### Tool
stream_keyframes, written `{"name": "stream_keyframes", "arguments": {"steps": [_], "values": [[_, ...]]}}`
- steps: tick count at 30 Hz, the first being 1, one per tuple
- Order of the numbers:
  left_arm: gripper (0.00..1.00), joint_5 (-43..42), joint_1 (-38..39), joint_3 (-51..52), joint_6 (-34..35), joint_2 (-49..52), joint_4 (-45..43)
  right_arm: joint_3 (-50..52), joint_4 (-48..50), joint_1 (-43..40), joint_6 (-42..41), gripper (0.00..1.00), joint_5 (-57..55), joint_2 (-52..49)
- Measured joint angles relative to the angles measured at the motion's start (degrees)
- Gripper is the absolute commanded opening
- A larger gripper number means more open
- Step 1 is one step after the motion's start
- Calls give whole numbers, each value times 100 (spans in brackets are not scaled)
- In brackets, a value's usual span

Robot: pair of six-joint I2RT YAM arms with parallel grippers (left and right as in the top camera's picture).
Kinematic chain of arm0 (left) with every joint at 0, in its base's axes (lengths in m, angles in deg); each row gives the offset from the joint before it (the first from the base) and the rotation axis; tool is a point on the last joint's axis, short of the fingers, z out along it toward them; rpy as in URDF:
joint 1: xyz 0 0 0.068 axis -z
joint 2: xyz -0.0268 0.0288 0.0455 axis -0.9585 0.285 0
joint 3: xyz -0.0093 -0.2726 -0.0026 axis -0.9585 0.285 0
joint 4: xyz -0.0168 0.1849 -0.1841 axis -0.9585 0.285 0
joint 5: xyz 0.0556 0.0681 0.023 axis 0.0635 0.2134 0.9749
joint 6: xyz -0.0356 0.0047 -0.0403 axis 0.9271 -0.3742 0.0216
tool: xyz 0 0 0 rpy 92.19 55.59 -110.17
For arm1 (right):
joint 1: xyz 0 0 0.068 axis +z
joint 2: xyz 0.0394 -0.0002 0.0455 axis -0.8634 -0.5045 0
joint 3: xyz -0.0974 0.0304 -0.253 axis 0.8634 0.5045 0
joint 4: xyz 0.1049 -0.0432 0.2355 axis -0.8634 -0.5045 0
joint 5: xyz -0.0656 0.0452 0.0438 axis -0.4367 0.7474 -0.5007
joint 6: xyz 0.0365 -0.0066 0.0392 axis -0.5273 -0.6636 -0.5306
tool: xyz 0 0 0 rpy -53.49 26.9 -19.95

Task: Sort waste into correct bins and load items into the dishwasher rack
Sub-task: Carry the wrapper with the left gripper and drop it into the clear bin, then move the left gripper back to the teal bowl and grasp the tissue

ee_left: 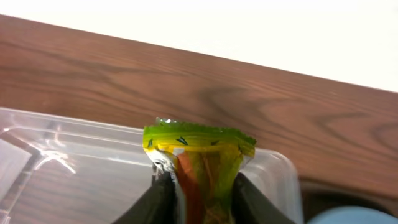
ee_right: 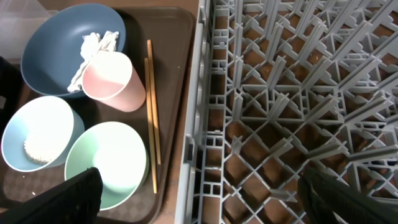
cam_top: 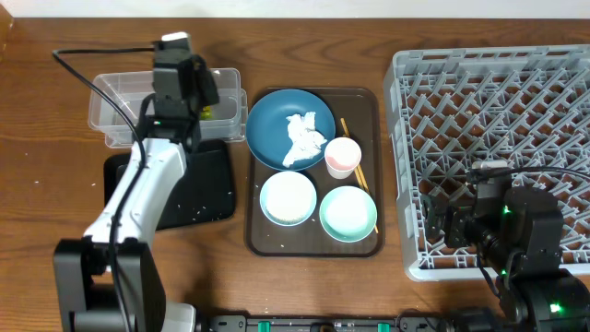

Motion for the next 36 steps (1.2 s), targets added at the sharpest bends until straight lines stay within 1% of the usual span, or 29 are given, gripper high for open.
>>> {"name": "stream_keyframes", "arguments": {"steps": [2,7,8,14,16,19,24,26,31,36], "values": [[47,-2,-90,2,-17,127,-87,0,-4,0,0,99,0,0],[50,-2,-140,2,11,361,-173,0,-7,2,0,99,0,0],[52,-4,-138,2,11,363,-170,0,-7,0,0,99,0,0],[58,-52,0,2,9,334,24,0,-9,0,0,99,0,0],[60,-96,120,2,9,289,216,0,-11,0,0,99,0,-2],[60,-234,450,2,7,157,629,-2,-20,0,0,99,0,0],[70,-400,1283,2,-70,90,1567,-7,-22,0,0,99,0,0],[71,-455,1567,2,-103,114,1814,-7,-26,0,0,99,0,0],[76,-494,1969,2,-122,409,1869,-7,-31,2,0,99,0,0],[76,-516,2046,2,-129,957,1482,-7,-39,0,0,99,0,0]]}}
